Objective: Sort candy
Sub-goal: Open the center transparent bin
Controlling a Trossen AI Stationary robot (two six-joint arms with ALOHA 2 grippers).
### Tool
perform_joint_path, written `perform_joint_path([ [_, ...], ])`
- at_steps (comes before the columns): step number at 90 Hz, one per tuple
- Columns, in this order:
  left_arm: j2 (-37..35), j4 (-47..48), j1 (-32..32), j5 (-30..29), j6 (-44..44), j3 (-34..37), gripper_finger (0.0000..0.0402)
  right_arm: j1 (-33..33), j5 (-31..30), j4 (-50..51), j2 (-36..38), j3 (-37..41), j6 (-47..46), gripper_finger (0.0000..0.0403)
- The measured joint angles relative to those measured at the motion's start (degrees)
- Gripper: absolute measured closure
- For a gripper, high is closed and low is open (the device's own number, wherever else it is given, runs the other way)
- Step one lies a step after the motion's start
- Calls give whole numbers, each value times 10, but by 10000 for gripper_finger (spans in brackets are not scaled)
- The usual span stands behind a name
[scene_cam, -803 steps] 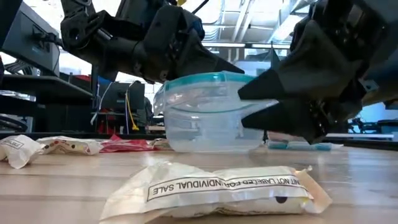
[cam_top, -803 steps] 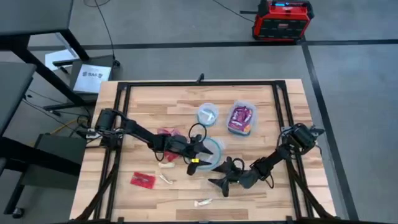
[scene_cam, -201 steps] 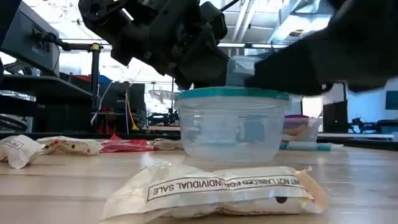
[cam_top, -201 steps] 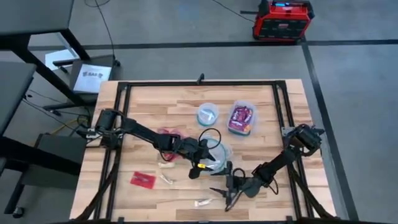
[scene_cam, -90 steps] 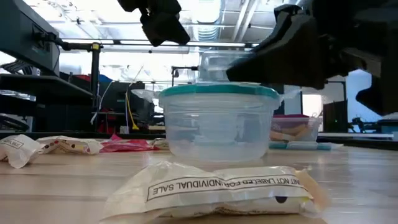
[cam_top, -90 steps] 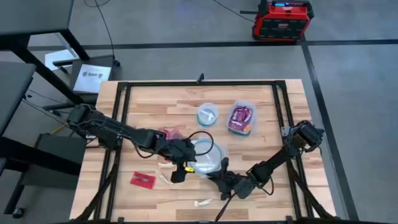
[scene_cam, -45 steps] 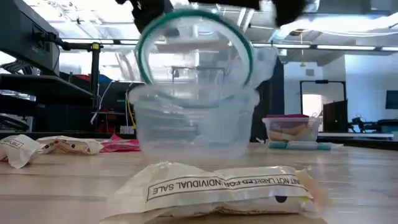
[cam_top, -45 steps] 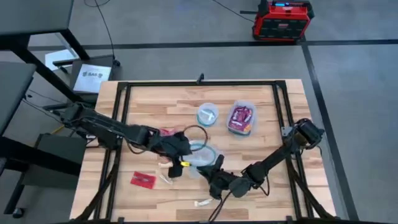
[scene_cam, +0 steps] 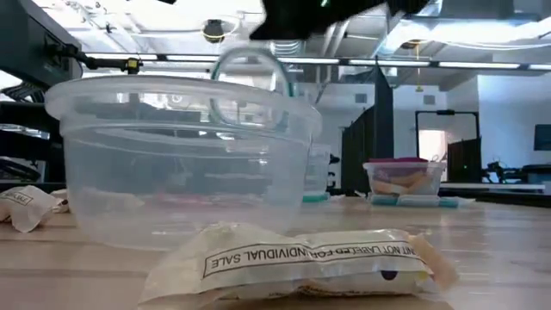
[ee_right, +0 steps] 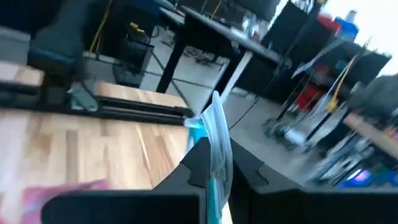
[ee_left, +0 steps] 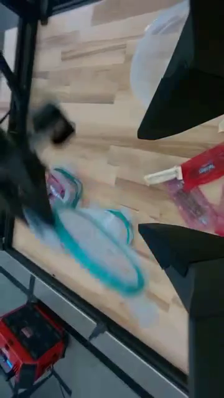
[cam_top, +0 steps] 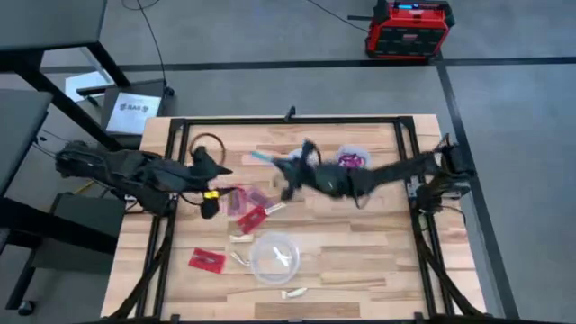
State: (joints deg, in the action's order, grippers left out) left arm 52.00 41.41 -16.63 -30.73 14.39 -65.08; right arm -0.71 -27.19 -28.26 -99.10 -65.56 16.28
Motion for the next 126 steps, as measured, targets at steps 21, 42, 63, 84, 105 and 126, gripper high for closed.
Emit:
perform_joint_path([
  [21,-19,32,1,-2,-2,0,183,-66,175,17,-93,-120,-130,393],
  [42,-4,55,1,-2,-2,0,183,-118,231,135,-187,-231,-181,390],
  [63,12,71,1,-1,-2,0,183,-173,228,202,-244,-279,-174,347],
  [84,17,89,1,-1,1,0,183,-185,228,313,-232,-312,-158,248],
  [105,14,100,1,-1,2,0,183,-149,298,527,-145,-330,-166,170],
  [126,15,124,1,-1,0,0,183,4,379,647,-139,-300,-176,166],
])
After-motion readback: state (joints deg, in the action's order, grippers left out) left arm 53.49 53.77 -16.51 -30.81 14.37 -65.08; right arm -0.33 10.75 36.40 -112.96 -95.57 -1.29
